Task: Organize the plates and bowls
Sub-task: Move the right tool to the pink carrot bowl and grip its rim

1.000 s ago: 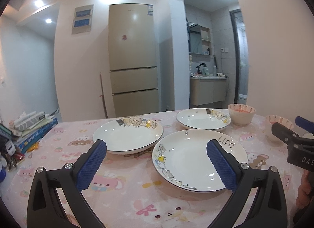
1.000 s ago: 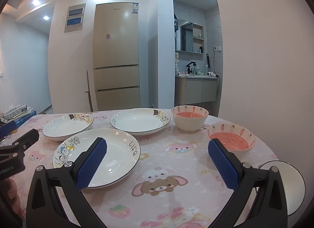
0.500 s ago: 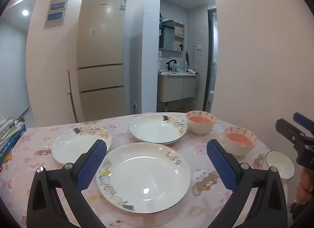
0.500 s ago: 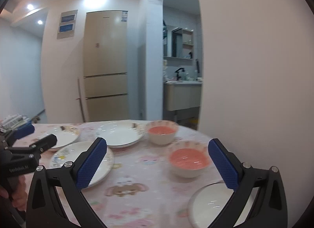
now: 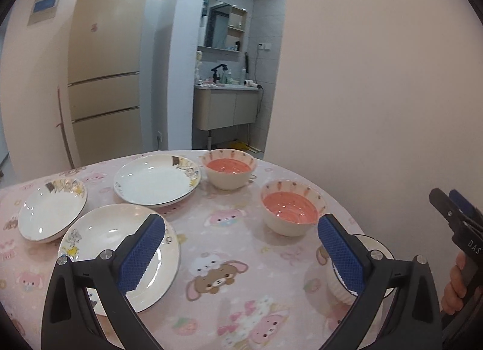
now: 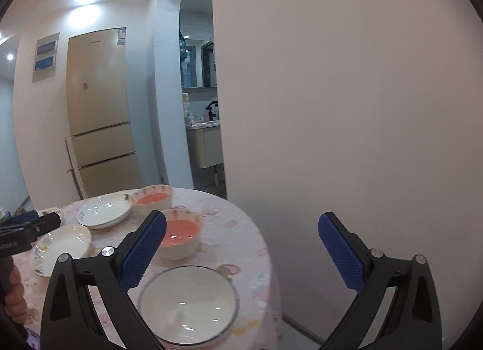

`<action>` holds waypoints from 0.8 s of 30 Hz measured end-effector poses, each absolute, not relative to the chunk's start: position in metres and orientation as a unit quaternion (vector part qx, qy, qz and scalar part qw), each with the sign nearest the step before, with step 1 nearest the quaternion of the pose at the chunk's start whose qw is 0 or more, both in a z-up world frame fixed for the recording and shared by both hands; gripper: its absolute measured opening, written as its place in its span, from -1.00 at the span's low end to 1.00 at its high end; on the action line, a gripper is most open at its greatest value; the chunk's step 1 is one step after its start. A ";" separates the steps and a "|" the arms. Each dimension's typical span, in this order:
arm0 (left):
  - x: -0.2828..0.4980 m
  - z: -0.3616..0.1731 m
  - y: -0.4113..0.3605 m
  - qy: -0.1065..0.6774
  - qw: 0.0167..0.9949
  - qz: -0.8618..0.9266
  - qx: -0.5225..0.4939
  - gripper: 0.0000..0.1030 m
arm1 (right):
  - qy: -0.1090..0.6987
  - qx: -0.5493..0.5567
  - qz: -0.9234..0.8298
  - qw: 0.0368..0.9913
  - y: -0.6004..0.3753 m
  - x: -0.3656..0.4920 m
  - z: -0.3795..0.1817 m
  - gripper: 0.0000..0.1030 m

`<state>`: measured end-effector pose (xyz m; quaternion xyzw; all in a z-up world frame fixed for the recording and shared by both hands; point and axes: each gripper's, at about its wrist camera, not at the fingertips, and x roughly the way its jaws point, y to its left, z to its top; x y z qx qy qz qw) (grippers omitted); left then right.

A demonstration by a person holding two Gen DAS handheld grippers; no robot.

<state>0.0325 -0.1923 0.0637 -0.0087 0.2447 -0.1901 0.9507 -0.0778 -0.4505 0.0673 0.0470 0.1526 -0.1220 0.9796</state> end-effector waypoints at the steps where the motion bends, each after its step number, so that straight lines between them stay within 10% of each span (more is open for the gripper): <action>1: 0.035 0.062 -0.201 0.247 0.949 -0.194 -0.002 1.00 | 0.158 0.045 -0.110 0.980 -0.455 -0.074 0.067 0.87; 15: 0.112 0.033 -0.262 0.356 0.916 -0.188 -0.015 0.60 | 0.332 0.120 0.035 0.935 -0.497 0.053 0.043 0.07; 24: 0.168 -0.008 -0.279 0.448 0.878 -0.163 -0.036 -0.01 | 0.434 0.135 0.091 0.886 -0.488 0.114 0.014 -0.21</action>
